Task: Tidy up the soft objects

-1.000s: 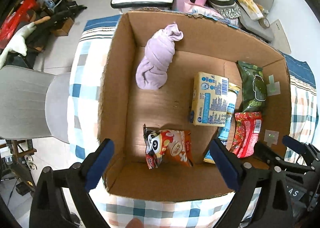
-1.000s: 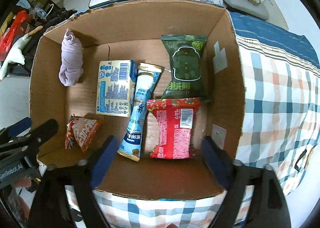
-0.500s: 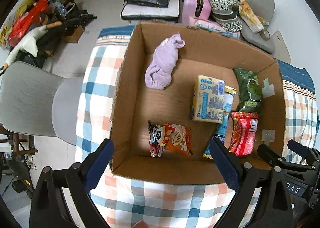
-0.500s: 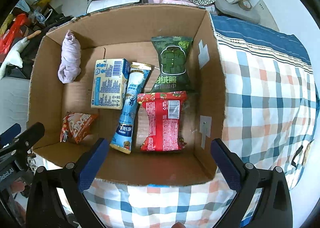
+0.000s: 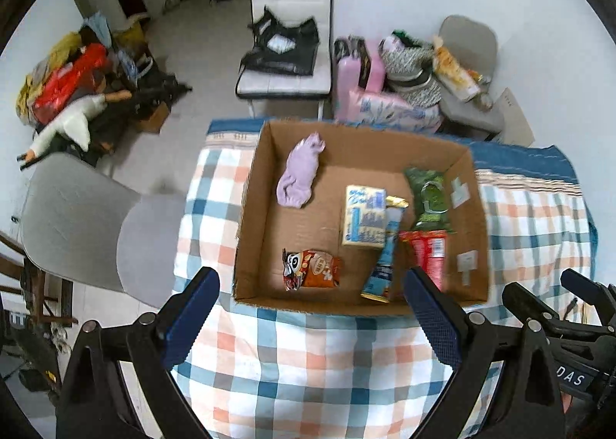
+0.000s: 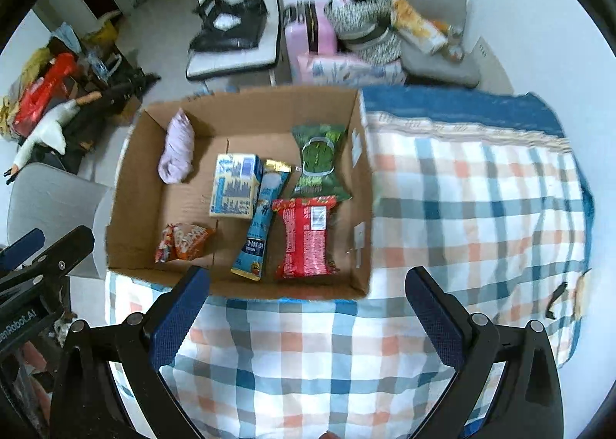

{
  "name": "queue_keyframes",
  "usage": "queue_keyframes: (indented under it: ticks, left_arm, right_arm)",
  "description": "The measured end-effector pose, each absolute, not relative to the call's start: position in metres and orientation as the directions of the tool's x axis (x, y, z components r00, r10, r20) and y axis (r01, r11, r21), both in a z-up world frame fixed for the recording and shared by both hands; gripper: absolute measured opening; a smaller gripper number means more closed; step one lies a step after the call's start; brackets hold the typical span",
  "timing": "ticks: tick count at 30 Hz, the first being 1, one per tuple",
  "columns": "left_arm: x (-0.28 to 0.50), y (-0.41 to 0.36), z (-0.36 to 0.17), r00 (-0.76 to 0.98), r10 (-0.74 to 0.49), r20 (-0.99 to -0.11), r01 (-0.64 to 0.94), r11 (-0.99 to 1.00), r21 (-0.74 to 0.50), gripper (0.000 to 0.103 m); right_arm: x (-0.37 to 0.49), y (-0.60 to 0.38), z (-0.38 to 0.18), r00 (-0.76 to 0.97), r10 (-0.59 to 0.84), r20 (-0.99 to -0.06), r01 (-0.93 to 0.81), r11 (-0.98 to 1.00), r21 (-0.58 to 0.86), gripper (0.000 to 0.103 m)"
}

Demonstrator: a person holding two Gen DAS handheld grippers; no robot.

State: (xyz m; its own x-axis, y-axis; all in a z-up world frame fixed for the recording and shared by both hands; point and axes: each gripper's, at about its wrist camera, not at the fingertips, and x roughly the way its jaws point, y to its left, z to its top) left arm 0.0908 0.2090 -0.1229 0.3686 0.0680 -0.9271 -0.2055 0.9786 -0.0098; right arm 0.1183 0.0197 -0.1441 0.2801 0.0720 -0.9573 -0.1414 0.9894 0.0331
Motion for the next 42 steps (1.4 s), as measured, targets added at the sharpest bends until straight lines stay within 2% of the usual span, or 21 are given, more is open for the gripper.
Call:
queue_keyframes:
  ticks: [9, 20, 42]
  left_arm:
    - [0.042, 0.189, -0.041, 0.510, 0.097, -0.855, -0.182, 0.983, 0.003, 0.098]
    - [0.004, 0.182, 0.001, 0.561, 0.082, -0.824, -0.163, 0.986, -0.013, 0.098]
    - [-0.008, 0.182, 0.010, 0.578, 0.105, -0.809, -0.176, 0.984, 0.001, 0.098]
  right_arm:
    - [0.064, 0.001, -0.050, 0.447, 0.089, -0.890, -0.141, 0.990, 0.028, 0.103]
    - [0.017, -0.010, 0.018, 0.536, 0.107, -0.837, -0.143, 0.989, 0.036, 0.103]
    - [-0.003, -0.013, 0.034, 0.571, 0.043, -0.820, -0.096, 0.995, -0.015, 0.103]
